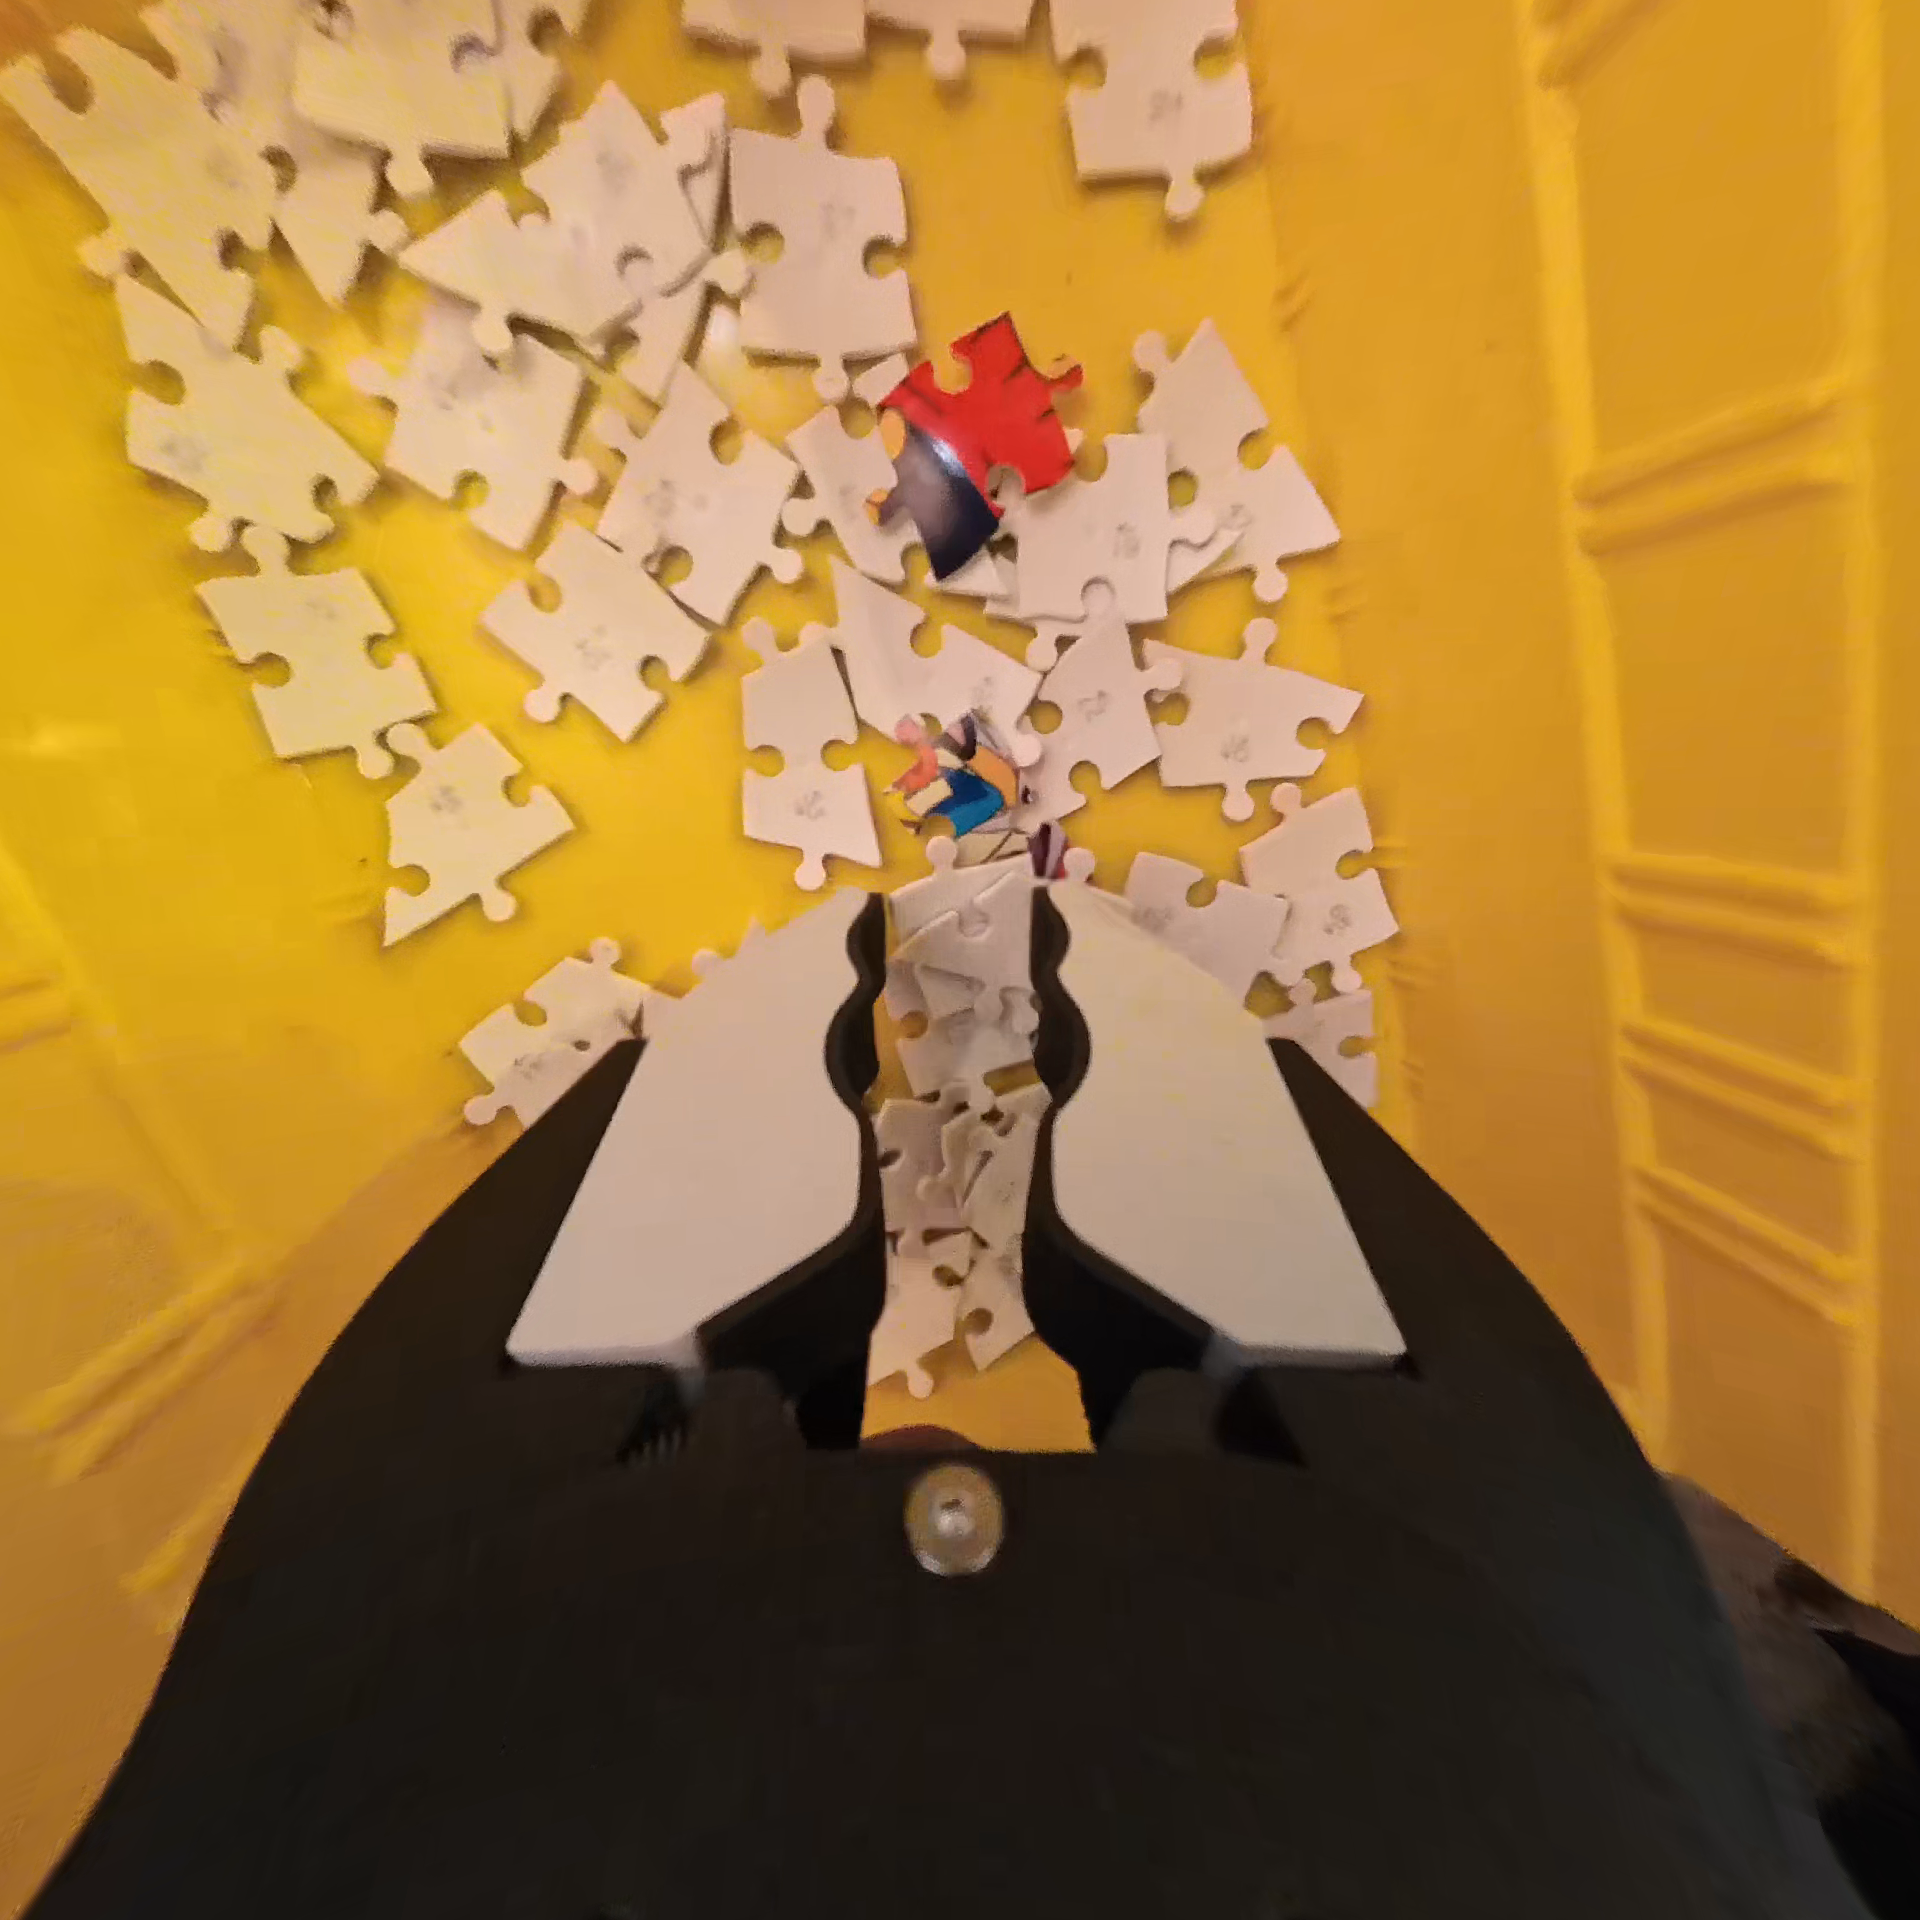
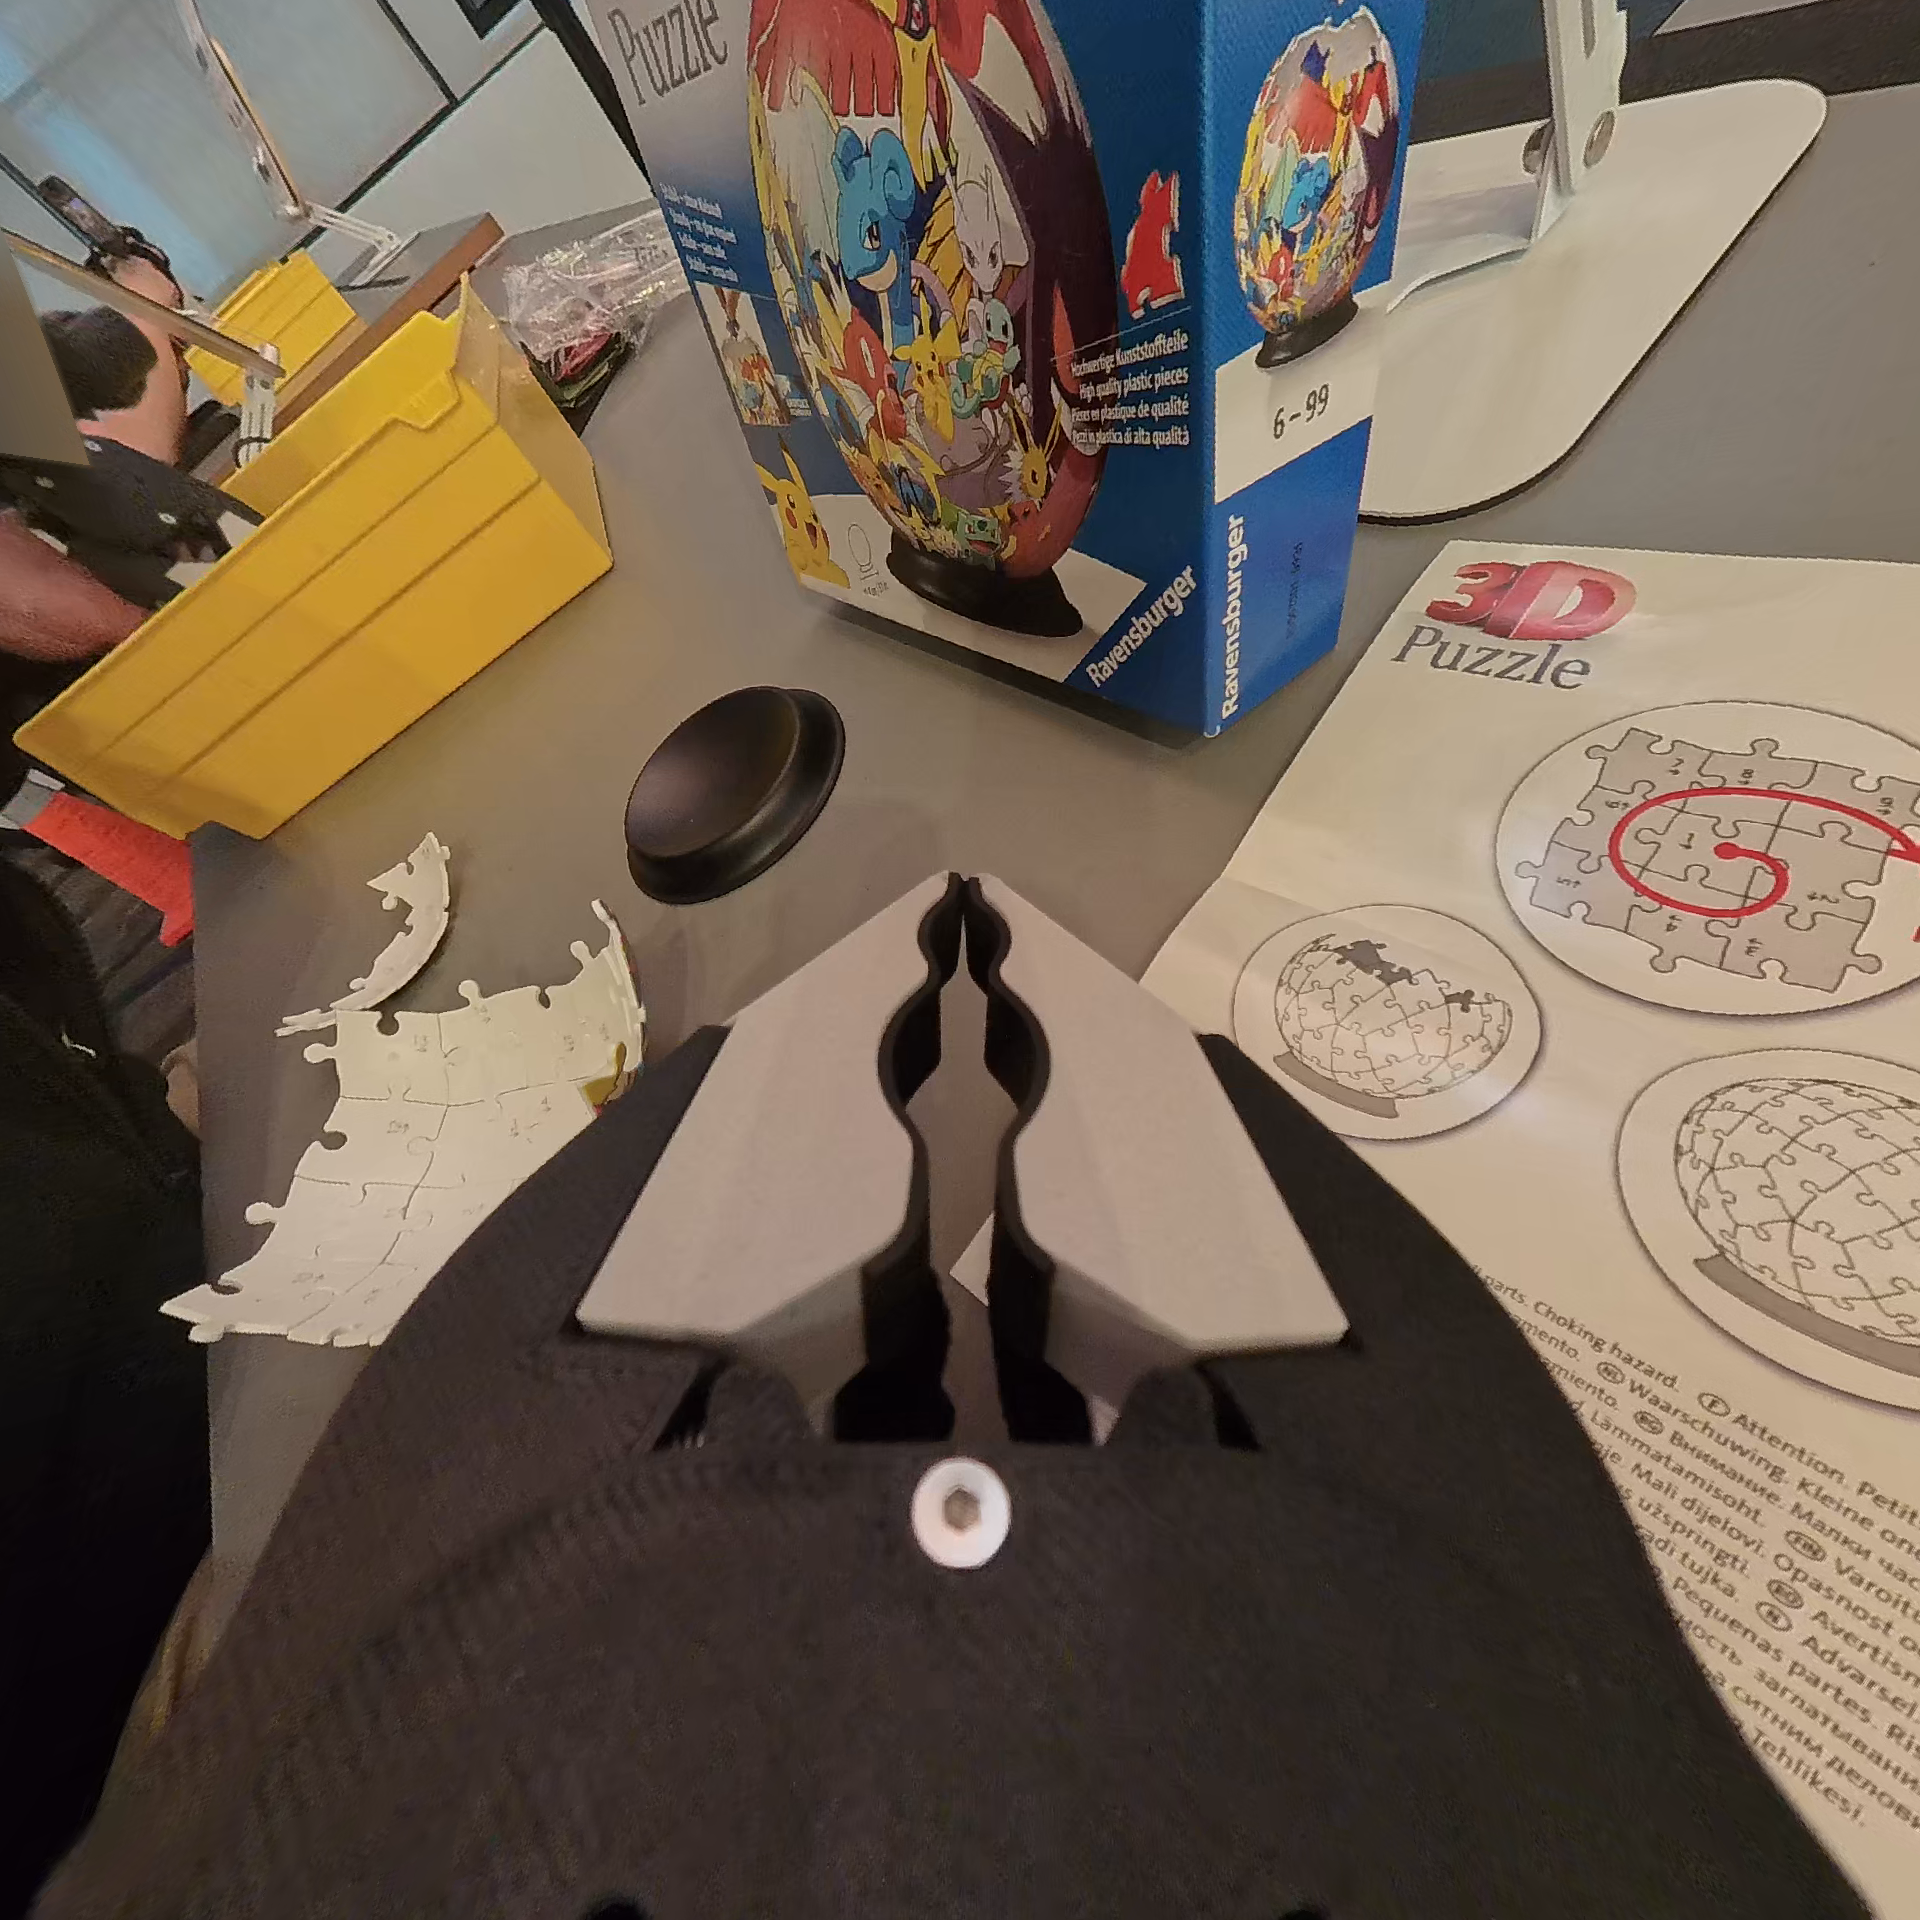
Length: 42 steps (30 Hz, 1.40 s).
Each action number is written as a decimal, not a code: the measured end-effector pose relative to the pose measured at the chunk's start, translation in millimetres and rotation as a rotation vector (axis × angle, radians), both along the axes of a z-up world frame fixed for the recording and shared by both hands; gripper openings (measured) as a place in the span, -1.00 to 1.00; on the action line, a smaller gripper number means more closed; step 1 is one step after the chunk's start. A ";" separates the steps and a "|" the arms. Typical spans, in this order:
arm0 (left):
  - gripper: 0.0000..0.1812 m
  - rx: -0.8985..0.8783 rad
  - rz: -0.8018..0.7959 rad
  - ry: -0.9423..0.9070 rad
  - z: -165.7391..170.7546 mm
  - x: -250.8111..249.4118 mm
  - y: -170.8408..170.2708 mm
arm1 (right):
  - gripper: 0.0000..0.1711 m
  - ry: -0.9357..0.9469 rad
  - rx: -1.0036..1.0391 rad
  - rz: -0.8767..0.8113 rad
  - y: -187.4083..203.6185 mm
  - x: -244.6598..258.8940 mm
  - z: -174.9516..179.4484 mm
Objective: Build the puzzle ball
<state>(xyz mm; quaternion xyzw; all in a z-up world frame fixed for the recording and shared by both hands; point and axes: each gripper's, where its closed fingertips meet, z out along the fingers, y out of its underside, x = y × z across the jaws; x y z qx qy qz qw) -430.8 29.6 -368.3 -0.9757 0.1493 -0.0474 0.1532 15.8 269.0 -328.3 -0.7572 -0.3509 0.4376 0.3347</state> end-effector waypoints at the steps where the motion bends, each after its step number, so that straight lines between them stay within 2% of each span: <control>1: -0.72 0.003 -0.003 -0.018 -0.4 1.9 0.4 | -1.00 -0.001 0.000 0.000 0.0 0.1 -0.1; 6: -0.75 -0.094 0.048 0.006 -3.6 -15.3 -22.4 | -1.00 -0.001 -0.003 0.000 0.1 0.0 -0.4; 8: -0.75 -0.132 0.071 0.070 -2.4 -28.6 -32.2 | -1.00 0.000 -0.003 0.001 0.1 0.1 -0.3; 10: -0.74 -0.083 0.064 0.089 4.0 -29.3 -25.2 | -1.00 0.000 -0.003 0.001 0.0 0.1 -0.3; 13: -0.73 0.005 0.028 0.008 12.9 -4.3 -3.1 | -1.00 -0.001 -0.001 0.001 -0.1 0.0 -0.3; 15: -0.73 -0.004 0.027 0.021 6.5 2.8 6.0 | -1.00 -0.001 0.000 0.002 -0.3 0.1 -0.3; 20: -0.65 -0.041 0.020 0.058 -9.7 14.1 10.8 | -1.00 0.002 0.001 0.001 -0.1 0.4 0.3; 27: -0.71 -0.008 0.054 0.010 -6.8 11.4 7.6 | -1.00 0.009 -0.001 0.003 -0.5 0.6 1.1; 31: -0.71 0.109 0.094 -0.126 10.9 12.9 11.9 | -1.00 0.010 -0.002 0.004 -0.5 0.5 1.2; 36: -0.71 0.360 0.168 -0.369 51.1 9.3 21.4 | -1.00 0.009 -0.002 0.004 -0.6 0.4 1.1; 39: -0.71 0.602 0.126 -0.678 102.4 23.4 22.6 | -1.00 0.008 -0.002 0.004 -0.5 0.3 0.9; 42: -0.71 0.793 0.045 -1.010 154.7 34.9 9.8 | -1.00 0.007 -0.003 0.004 -0.4 0.3 0.7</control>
